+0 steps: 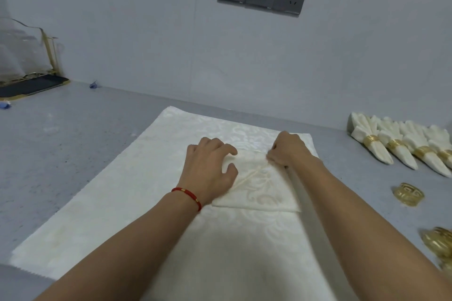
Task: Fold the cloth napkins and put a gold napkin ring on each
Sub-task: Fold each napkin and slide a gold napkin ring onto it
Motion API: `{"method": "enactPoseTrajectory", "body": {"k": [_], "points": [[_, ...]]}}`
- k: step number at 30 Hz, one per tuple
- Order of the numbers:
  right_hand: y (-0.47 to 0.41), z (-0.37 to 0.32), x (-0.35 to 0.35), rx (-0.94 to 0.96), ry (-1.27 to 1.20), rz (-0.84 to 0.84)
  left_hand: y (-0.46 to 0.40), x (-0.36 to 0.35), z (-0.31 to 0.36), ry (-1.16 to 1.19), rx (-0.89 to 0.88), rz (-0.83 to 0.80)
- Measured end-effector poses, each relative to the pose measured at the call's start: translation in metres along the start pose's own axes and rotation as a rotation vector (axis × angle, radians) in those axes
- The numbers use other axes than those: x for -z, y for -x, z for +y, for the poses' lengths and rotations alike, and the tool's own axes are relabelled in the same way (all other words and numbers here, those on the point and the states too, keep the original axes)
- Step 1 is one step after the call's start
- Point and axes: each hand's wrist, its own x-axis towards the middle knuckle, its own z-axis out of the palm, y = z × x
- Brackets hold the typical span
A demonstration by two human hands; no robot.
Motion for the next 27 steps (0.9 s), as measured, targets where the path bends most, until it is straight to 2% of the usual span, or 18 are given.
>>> {"method": "enactPoseTrajectory", "body": {"k": [3,7,11,14,19,27], "points": [[0.03,0.043,0.021,-0.176,0.05,-0.033,0.002,0.001,0.002,0.023,0.021,-0.04],[0.07,0.094,0.029,-0.243,-0.182,0.004,0.006,-0.004,0.003,0.149,-0.008,-0.141],[0.098,0.124,0.015,-0.055,-0.518,0.26,0.005,-0.001,0.005,0.19,-0.064,-0.163],[0.109,0.126,0.008,0.066,-0.705,0.194,0.007,0.007,0.006,0.276,-0.089,-0.202],[0.101,0.125,-0.002,0.161,-0.556,0.198,0.007,0.013,-0.001,0.262,-0.132,-0.261],[0.095,0.128,-0.009,0.12,-0.588,0.277,0.005,0.01,-0.003,0.21,-0.13,-0.28]]}}
